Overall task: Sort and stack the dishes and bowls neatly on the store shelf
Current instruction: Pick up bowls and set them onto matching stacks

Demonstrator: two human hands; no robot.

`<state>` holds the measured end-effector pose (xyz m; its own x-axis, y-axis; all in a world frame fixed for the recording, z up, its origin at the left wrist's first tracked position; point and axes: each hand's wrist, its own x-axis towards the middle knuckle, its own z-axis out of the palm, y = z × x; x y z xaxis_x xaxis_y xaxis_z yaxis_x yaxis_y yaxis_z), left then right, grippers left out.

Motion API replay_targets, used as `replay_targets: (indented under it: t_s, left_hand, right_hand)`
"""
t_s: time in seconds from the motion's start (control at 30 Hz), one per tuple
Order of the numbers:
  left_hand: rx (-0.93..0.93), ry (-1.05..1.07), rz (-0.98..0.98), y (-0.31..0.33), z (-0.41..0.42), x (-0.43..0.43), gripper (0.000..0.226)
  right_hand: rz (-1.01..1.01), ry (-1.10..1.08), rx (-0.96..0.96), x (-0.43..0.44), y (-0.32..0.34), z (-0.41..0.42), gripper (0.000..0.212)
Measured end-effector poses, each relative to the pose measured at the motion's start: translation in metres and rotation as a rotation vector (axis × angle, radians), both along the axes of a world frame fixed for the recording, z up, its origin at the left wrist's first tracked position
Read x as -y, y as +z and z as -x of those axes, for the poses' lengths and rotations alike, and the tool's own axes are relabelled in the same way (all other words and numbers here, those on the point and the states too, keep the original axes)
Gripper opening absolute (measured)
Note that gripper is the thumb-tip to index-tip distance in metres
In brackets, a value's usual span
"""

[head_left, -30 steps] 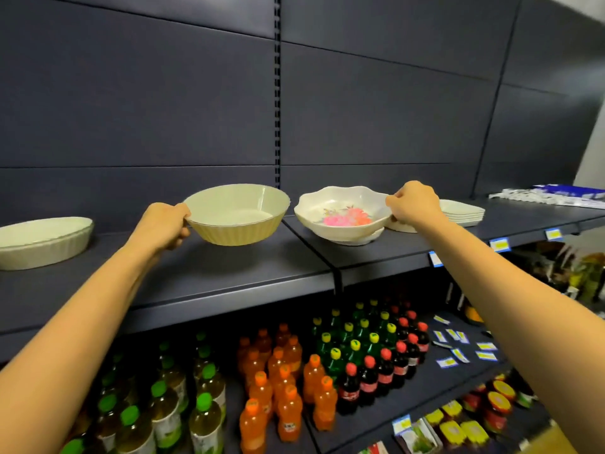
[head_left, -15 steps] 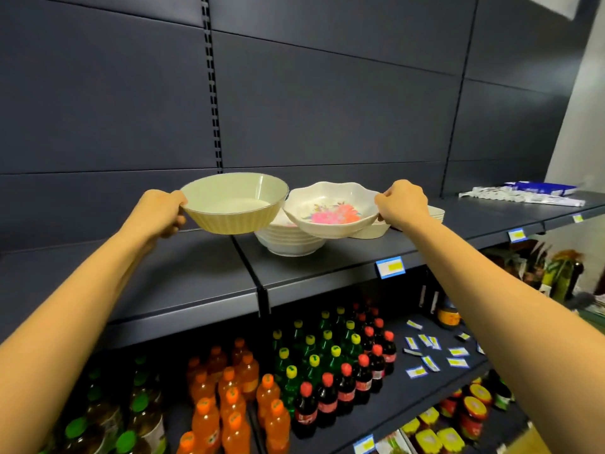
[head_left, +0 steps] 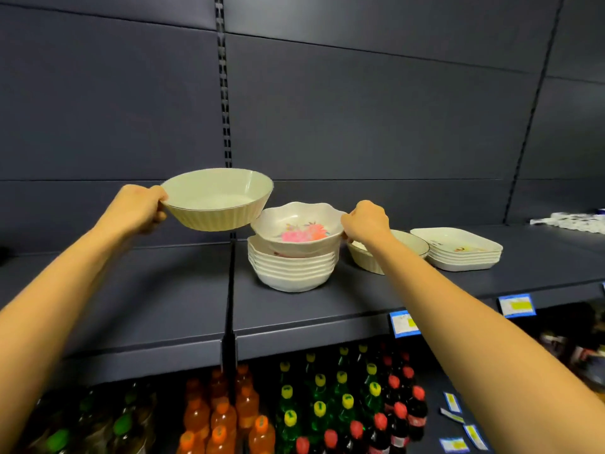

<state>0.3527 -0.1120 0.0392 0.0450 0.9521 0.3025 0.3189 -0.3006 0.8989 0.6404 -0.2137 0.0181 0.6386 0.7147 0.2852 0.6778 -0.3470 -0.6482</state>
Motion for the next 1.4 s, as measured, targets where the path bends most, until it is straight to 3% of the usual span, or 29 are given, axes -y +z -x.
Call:
replay_targets:
  t_s: [0.2,0.33,0.53,1.03,1.4]
  left_hand:
    - [-0.023,0.047,-0.030,0.004,-0.011,0.011,0.029]
    - [-0.039,0.055,-0.045,0.005,-0.034,0.024,0.027]
    - [-0.079,0.062,-0.043,0.007,-0.091,0.043,0.027]
    - [-0.318,-0.118,0.024,-0.014,-0.279,0.065,0.032]
    - [-0.497,-0.054,0.060,-0.040,-0.319,0.060,0.027]
  right_hand:
    - [0.113,0.117,0.051,-0.020,-0.008,-0.006,0.031]
    - [0.268,0.172,0.248,-0.013,-0.005,-0.019,0.027]
    - [0.303,0.274,0.394,0.007,0.015,-0.057,0.035]
    - [0.259,0.205,0.365,0.072,0.025,-0.212,0.028]
    - [0.262,0.249,0.366,0.087,0.022,-0.238,0.023]
